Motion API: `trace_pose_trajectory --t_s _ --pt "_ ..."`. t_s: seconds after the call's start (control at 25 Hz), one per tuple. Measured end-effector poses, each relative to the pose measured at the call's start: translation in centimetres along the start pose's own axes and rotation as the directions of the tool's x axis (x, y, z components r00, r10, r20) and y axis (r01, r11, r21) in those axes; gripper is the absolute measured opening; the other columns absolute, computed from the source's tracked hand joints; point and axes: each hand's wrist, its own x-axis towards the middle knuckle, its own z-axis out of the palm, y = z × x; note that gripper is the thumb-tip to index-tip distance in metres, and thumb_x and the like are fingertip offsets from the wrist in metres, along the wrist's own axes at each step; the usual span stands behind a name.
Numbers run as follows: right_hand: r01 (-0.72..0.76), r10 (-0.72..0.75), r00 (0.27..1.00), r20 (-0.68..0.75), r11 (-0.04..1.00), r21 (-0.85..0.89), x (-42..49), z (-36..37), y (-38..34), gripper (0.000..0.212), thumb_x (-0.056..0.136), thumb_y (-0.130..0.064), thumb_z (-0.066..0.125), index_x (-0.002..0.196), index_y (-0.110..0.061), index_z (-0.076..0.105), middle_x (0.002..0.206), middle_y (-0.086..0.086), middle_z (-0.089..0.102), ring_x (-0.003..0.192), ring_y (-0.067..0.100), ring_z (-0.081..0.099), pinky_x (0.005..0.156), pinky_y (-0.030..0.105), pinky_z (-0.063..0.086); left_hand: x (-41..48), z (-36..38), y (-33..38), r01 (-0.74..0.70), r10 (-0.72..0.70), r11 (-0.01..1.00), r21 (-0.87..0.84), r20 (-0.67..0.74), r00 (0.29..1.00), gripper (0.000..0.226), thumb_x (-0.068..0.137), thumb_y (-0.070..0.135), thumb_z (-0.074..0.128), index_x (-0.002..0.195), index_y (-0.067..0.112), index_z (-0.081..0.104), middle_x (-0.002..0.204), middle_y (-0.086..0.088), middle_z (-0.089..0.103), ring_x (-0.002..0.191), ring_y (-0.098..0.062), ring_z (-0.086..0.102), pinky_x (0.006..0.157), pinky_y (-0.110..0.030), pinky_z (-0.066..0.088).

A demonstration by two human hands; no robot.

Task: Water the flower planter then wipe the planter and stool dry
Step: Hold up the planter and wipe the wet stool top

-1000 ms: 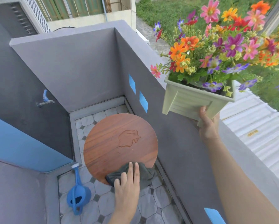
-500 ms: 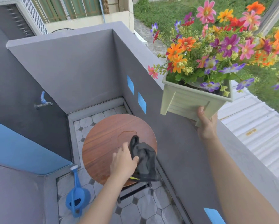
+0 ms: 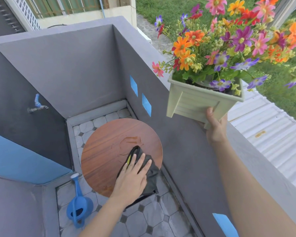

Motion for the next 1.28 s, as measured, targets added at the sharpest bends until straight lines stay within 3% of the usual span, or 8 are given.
trace_pose_trajectory --t_s 0.12,0.36,0.52,0.64,0.76,0.96,1.2,1.28 --pt "0.0 0.0 1.0 0.004 1.0 0.008 -0.1 0.2 -0.2 0.09 0.066 -0.063 0.076 0.131 -0.013 0.039 0.114 -0.009 0.058 0.103 -0.007 0.06 0.089 0.015 0.046 -2.4 -0.2 -3.5 -0.06 0.06 0.998 0.013 -0.047 0.997 0.055 0.082 0.026 0.036 0.136 0.032 0.045 0.147 -0.007 0.039 0.131 -0.035 0.041 0.096 -0.045 0.046" --pt "-0.013 0.013 1.0 0.003 0.999 0.03 -0.3 0.4 -0.4 0.096 0.066 -0.06 0.078 0.136 -0.009 0.036 0.114 -0.014 0.061 0.104 -0.008 0.06 0.089 0.015 0.046 -5.0 -0.6 -7.4 0.176 -0.21 0.948 -0.264 -0.108 0.972 0.053 0.084 0.026 0.03 0.132 0.033 0.052 0.148 -0.001 0.035 0.137 -0.025 0.031 0.092 -0.047 0.05" --pt "-0.017 0.016 1.0 0.024 0.999 0.037 -0.2 0.4 -0.5 0.096 0.065 -0.062 0.078 0.134 -0.011 0.036 0.116 -0.009 0.058 0.105 -0.006 0.06 0.09 0.017 0.046 -2.7 -0.5 -4.2 -0.101 0.08 0.977 -0.19 -0.114 0.99 0.053 0.083 0.019 0.035 0.131 0.031 0.054 0.145 -0.001 0.042 0.134 -0.026 0.036 0.099 -0.046 0.044" --pt "0.002 -0.003 1.0 0.031 0.999 0.041 -0.2 0.2 -0.3 0.079 0.076 -0.044 0.073 0.136 -0.007 0.035 0.115 -0.009 0.057 0.104 -0.008 0.06 0.091 0.016 0.045 1.8 -0.5 -0.7 -0.144 0.137 0.976 -0.162 -0.056 0.989 0.047 0.089 0.03 0.036 0.135 0.034 0.049 0.148 -0.001 0.039 0.138 -0.027 0.032 0.108 -0.043 0.029" --pt "0.009 -0.01 1.0 0.023 0.999 0.031 -0.1 0.1 0.0 0.083 0.077 -0.042 0.071 0.139 -0.002 0.034 0.116 -0.009 0.058 0.107 -0.006 0.059 0.092 0.016 0.045 6.7 -0.5 1.5 -0.014 0.014 0.99 -0.141 -0.001 1.0 0.053 0.093 0.055 0.022 0.142 0.04 0.032 0.157 0.003 0.018 0.145 -0.024 0.014 0.115 -0.042 0.015" --pt "-0.006 0.006 1.0 0.004 1.0 0.029 0.1 -0.1 0.4 0.093 0.07 -0.057 0.076 0.137 -0.007 0.035 0.114 -0.01 0.059 0.107 -0.005 0.059 0.099 0.026 0.047 11.2 -0.2 -0.7 0.247 -0.255 0.961 -0.126 -0.057 0.965 0.054 0.092 0.048 0.016 0.144 0.038 0.03 0.157 -0.002 0.019 0.143 -0.03 0.018 0.113 -0.045 0.019" --pt "0.003 -0.003 1.0 0.023 1.0 0.019 0.3 -0.7 0.8 0.083 0.067 -0.062 0.078 0.131 -0.023 0.043 0.124 0.002 0.056 0.124 0.02 0.052 0.106 0.064 0.039 9.9 -1.2 -7.5 0.566 -0.593 0.796 -0.214 -0.093 0.8 0.048 0.099 0.043 0.023 0.146 0.04 0.02 0.159 0.001 0.007 0.145 -0.027 0.008 0.115 -0.046 0.011" --pt "0.004 -0.005 1.0 0.027 1.0 0.022 0.4 -0.8 0.9 0.08 0.068 -0.061 0.078 0.13 -0.024 0.043 0.125 0.003 0.055 0.127 0.028 0.05 0.107 0.067 0.035 8.0 -1.5 -10.2 0.629 -0.663 0.741 -0.235 -0.107 0.741 0.049 0.099 0.041 0.024 0.147 0.037 0.02 0.159 -0.002 0.007 0.145 -0.029 0.008 0.115 -0.048 0.013"
